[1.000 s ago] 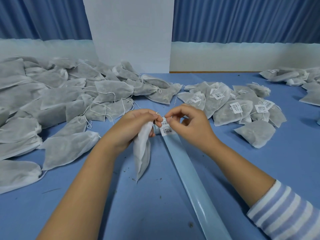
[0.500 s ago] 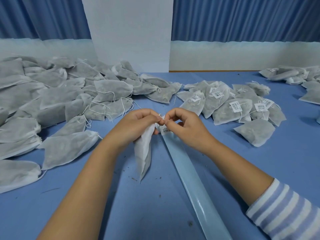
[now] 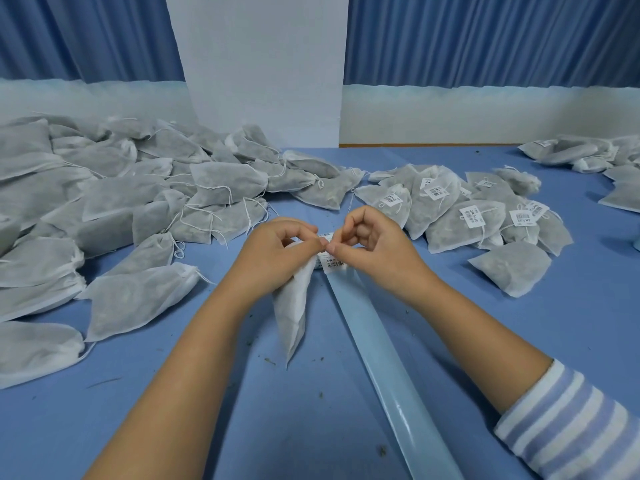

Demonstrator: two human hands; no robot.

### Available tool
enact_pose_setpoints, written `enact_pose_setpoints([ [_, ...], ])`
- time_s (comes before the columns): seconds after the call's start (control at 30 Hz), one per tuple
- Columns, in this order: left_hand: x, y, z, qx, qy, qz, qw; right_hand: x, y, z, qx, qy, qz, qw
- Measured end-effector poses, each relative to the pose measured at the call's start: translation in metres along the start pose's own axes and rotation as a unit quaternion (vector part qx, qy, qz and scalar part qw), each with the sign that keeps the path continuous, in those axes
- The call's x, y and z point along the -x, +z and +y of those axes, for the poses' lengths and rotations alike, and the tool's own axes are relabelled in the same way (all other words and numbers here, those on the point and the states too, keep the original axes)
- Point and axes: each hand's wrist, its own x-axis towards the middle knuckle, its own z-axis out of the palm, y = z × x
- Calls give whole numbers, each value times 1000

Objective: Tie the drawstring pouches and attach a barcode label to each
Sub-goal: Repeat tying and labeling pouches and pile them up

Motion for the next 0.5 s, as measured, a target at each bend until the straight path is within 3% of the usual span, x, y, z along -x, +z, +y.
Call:
enact_pose_setpoints([
  [0.27, -2, 3, -4, -25, 2, -7, 1000, 0, 1, 5, 133, -34, 3, 991],
  [0.4, -4, 1, -9, -59, 11, -4, 998, -1, 2, 10, 271, -75, -3, 960],
  [0.5, -4, -1, -10, -68, 20, 17, 997, -2, 0, 9, 302, -80, -20, 950],
])
